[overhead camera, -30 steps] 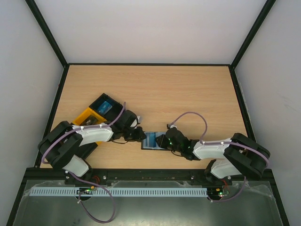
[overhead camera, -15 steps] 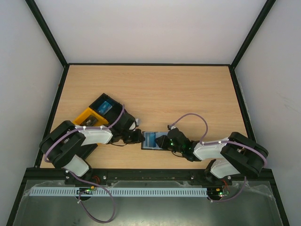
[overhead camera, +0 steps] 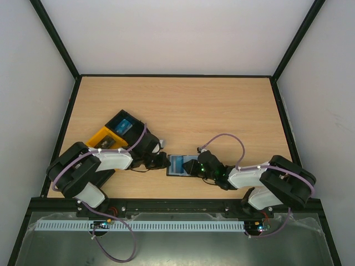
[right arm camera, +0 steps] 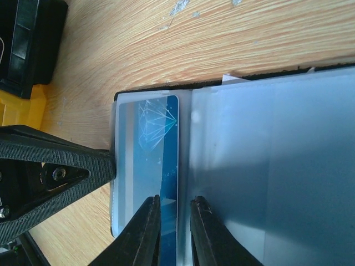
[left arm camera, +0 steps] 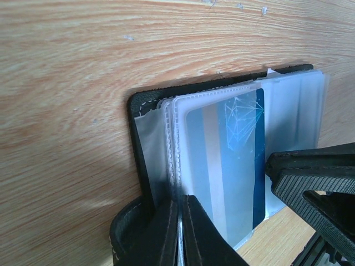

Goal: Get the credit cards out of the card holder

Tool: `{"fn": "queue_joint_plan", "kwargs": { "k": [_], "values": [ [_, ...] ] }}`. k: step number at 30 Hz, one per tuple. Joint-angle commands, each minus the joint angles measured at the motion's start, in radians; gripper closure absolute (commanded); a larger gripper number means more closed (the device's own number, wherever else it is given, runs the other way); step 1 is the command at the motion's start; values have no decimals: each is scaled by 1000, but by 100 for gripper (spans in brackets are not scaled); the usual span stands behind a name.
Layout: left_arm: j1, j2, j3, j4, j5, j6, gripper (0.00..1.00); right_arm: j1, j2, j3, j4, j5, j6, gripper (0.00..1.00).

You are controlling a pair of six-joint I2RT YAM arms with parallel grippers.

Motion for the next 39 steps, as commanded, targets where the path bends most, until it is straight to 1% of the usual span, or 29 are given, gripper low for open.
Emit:
{"fn": "queue_joint_plan", "kwargs": {
  "k": [1, 15, 18, 21, 22, 30, 35, 39],
  "values": [
    [-6, 24, -30, -55, -45, 2, 96, -4, 31, -3, 18, -10, 5, 83],
    [-8, 51, -21, -66, -54, 4, 97, -4, 77, 14, 42, -35, 0, 84],
    [-8, 54, -21, -65, -57, 2, 97, -5, 82, 14, 51, -38, 0, 88],
    [-8, 54, -23, -66, -63, 1, 97, -4, 68, 12, 40, -28, 2, 97],
    [-8, 54, -24, -66, -67, 0, 97, -5, 61, 8, 33, -19, 3, 98],
    [-9, 54, -29, -67, -75, -2, 97, -5, -10, -37, 14, 19, -17, 98],
    [-9, 54, -29, -66, -78, -7, 97, -6, -38, -36, -33, 34, -44, 98],
    [-9, 57, -26, -66, -79, -7, 97, -15, -15, -48, 10, -2, -36, 98]
  ]
}}
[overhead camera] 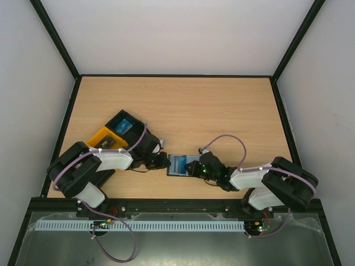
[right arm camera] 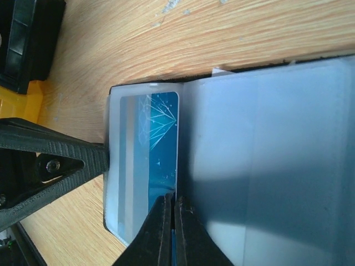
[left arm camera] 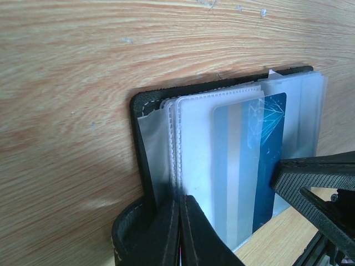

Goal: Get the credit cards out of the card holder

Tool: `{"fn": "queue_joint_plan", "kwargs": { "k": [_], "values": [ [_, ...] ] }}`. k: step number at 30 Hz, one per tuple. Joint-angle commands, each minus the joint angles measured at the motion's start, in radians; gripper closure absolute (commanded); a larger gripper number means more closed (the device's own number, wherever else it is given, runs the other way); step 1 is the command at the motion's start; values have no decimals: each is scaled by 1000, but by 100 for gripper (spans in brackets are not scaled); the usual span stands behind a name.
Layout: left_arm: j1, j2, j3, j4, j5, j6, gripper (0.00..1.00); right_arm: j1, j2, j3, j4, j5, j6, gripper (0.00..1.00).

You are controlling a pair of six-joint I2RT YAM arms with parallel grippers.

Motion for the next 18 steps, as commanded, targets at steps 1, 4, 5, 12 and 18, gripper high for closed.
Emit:
{"fn": "queue_joint_plan", "kwargs": {
  "k": [1, 4, 5, 12, 18],
  "values": [
    [-6, 52, -23, -81, -73, -3, 97, -16, 24, -22, 20, -19, -9, 96],
    [-6, 60, -27, -73, -74, -11, 97, -26, 68, -14, 68, -67, 9, 87],
    [-6, 61, -29, -70, -72, -13, 97, -27, 73, -12, 78, -74, 14, 85],
    [-7, 63, -31, -60, -68, -18, 97, -34, 82, -21, 85, -65, 20, 84],
    [-7, 70, -34, -53, -65, -21, 97, -44, 97, -11, 39, -19, -5, 97]
  ]
}}
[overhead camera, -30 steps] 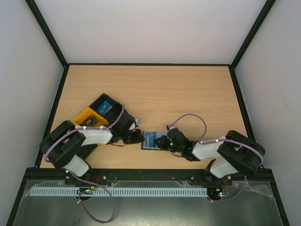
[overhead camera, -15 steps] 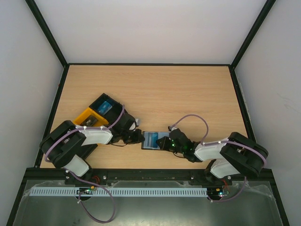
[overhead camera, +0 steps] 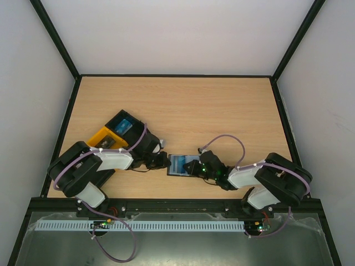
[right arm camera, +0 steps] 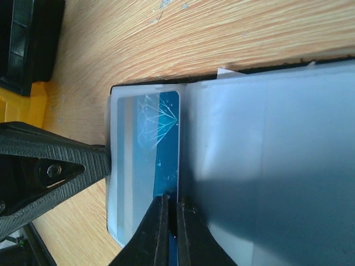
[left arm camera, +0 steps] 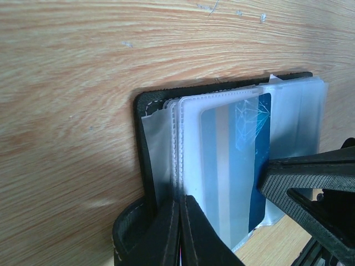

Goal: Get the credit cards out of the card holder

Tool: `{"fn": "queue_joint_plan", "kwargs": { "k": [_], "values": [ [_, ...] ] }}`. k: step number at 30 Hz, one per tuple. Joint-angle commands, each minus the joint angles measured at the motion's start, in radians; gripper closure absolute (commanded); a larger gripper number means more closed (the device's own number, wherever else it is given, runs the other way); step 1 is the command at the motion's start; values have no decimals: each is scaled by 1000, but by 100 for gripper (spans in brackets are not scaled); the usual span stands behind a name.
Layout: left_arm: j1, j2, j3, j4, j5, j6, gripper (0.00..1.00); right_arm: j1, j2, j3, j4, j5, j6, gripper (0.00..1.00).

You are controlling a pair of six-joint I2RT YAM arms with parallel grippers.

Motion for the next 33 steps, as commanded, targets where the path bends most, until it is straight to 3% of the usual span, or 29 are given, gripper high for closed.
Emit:
{"fn": "queue_joint_plan", "kwargs": {
  "k": [1, 23, 26, 30, 33],
  "values": [
    [-7, 64, -33, -69, -65, -1, 97, -13, 19, -8, -53, 44, -24, 98],
    [-8, 23, 21, -150, -62, 15, 94, -15, -307, -80, -261, 131, -85, 98],
    [-9, -11, 62, -169, -47, 0, 84, -15, -392, -68, -341, 145, -144, 98],
    [-7, -83, 111, -201, -42, -30, 60, -16, -478, -39, -440, 171, -214, 98],
    [-7, -127, 166, -260, -48, -45, 48, -16, -521, -9, -495, 186, -258, 98]
  ]
}}
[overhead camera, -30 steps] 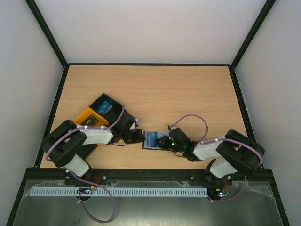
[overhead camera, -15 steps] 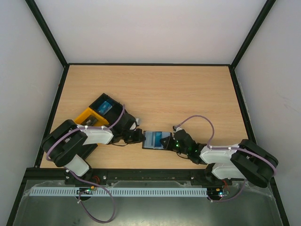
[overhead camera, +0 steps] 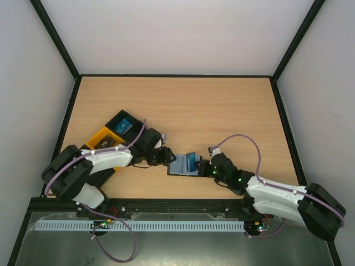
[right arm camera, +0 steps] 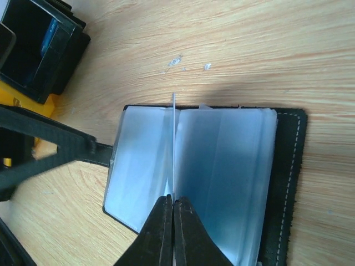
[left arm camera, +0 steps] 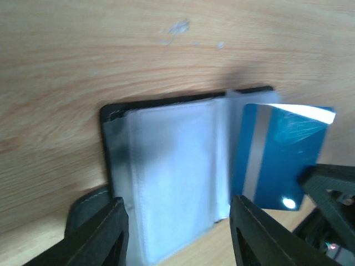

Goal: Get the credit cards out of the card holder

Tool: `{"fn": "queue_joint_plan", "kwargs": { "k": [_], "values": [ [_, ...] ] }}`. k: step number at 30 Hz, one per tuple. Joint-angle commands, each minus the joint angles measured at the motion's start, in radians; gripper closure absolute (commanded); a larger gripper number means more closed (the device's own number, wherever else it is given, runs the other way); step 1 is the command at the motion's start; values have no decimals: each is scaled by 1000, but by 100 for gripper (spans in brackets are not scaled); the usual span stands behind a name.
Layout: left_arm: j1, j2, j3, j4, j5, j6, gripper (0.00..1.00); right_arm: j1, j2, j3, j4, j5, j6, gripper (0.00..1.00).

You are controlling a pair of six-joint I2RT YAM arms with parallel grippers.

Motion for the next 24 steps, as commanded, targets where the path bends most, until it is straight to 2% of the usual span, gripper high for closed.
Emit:
{"fn": "queue_joint_plan", "kwargs": {
  "k": [1, 4, 5, 7, 11, 14, 17, 21, 24],
  "values": [
    [3, -83, 92, -126, -23, -27, 44, -3, -56, 57, -135, 54, -111, 98],
    [5, -121, 140, -165, -26, -51, 36, -1, -81, 72, -150, 71, -159, 98],
    [8, -135, 151, -168, -18, -62, 28, -2, -87, 77, -154, 77, -177, 98],
    [13, -164, 163, -163, 13, -87, 25, 3, -95, 92, -157, 87, -219, 98],
    [41, -206, 156, -136, 116, -208, 25, 42, -125, 114, -138, 155, -348, 98],
    [67, -251, 91, -36, 200, -322, 27, 90, -177, 98, -73, 198, -429, 98],
    [90, -309, 26, 43, 222, -442, 30, 125, -219, 83, -10, 216, -509, 98],
    [107, -371, 6, 25, 212, -483, 35, 146, -215, 91, 18, 171, -633, 98],
    [110, -394, 9, 23, 233, -497, 35, 176, -200, 94, 53, 172, -696, 98]
  ]
}}
